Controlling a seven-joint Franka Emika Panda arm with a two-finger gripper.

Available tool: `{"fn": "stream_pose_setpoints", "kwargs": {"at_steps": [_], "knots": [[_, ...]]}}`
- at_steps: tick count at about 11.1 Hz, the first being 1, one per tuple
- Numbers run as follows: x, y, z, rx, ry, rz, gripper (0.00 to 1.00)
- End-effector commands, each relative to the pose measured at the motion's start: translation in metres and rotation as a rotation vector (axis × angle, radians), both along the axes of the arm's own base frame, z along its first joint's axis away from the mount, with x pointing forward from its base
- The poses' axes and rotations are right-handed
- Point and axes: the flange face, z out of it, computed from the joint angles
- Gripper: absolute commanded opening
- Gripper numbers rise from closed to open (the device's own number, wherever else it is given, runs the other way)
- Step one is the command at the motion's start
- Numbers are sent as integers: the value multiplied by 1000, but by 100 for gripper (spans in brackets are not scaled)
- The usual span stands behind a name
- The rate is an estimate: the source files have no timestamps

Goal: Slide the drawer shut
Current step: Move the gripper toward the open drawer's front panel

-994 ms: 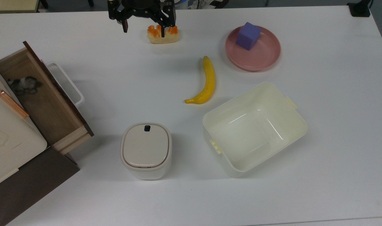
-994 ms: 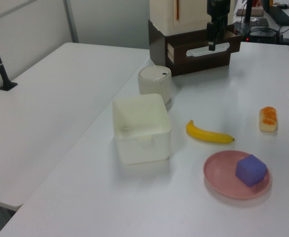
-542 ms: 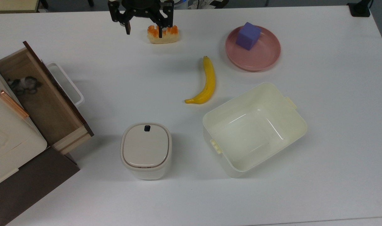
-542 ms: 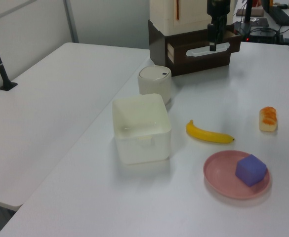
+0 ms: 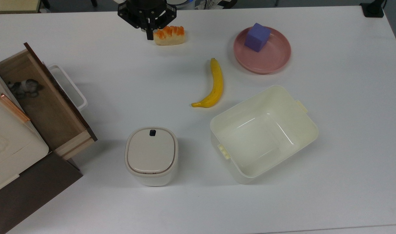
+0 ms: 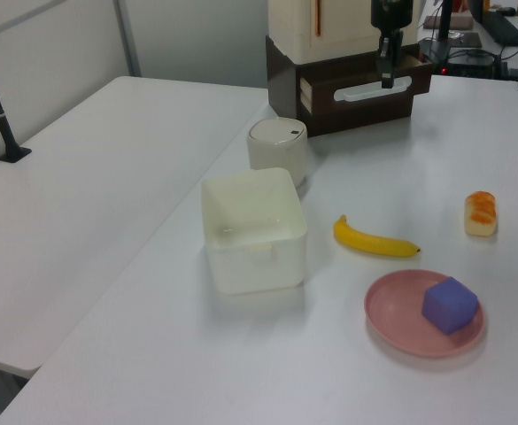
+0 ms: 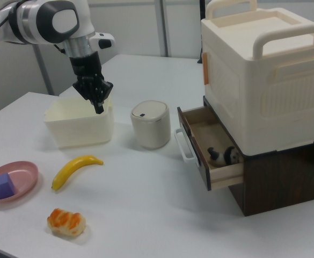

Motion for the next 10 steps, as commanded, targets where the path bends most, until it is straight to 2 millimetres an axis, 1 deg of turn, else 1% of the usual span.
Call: {"fn": "stream_pose_setpoints", "kwargs": {"at_steps": [1, 2, 3, 4, 6, 7, 8, 10], "knots": [[0, -20, -4, 24, -39, -103, 0], [2, -29, -7, 25, -45, -149, 0], [5, -51, -18, 23, -28, -199, 0], [9, -65, -25, 22, -42, -265, 0], [15, -94, -52, 21, -87, -462, 0], [16, -103, -62, 21, -91, -526, 0], [18, -125, -75, 18, -94, -651, 0], [23, -142, -92, 14, -102, -746, 0]]}}
